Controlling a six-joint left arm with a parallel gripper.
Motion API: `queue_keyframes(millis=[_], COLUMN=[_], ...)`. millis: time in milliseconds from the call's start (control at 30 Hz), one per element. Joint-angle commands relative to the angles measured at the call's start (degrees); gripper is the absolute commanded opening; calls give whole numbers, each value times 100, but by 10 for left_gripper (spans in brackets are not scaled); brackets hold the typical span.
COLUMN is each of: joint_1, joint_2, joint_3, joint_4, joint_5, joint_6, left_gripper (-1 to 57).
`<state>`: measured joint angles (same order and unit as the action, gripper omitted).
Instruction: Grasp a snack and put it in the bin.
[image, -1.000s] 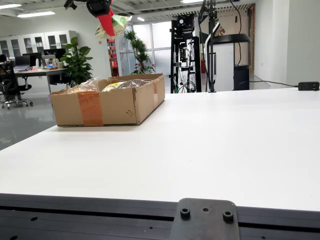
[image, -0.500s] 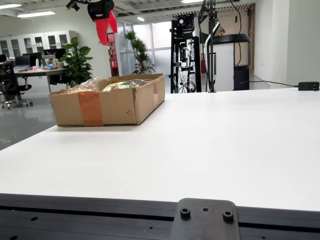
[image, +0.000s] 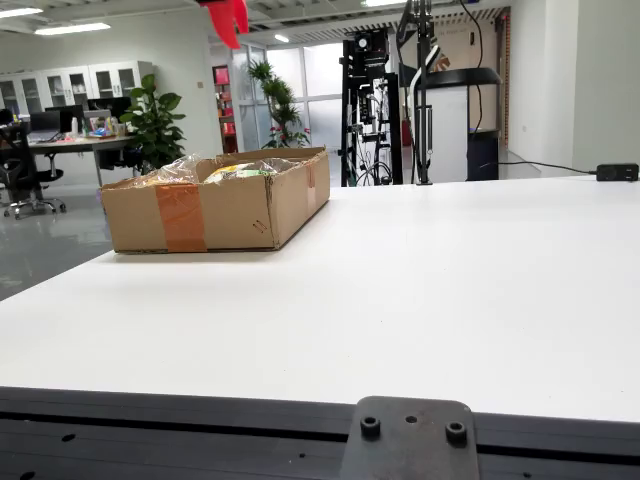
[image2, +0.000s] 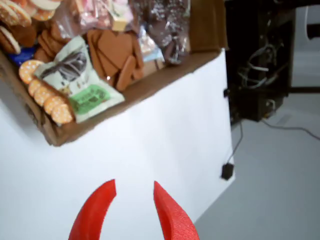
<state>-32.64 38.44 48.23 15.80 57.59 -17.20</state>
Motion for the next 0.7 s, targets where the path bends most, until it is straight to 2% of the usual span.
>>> queue_keyframes(millis=[33, 333, 700], joint_1=[-347, -1248, -2296], joint_2=[-118, -511, -1041], joint_3=[120, 664, 1270], joint_4=[0, -4, -64], joint_5=[131, 252, 303], joint_6=[156, 309, 597], left_gripper=[125, 28, 2])
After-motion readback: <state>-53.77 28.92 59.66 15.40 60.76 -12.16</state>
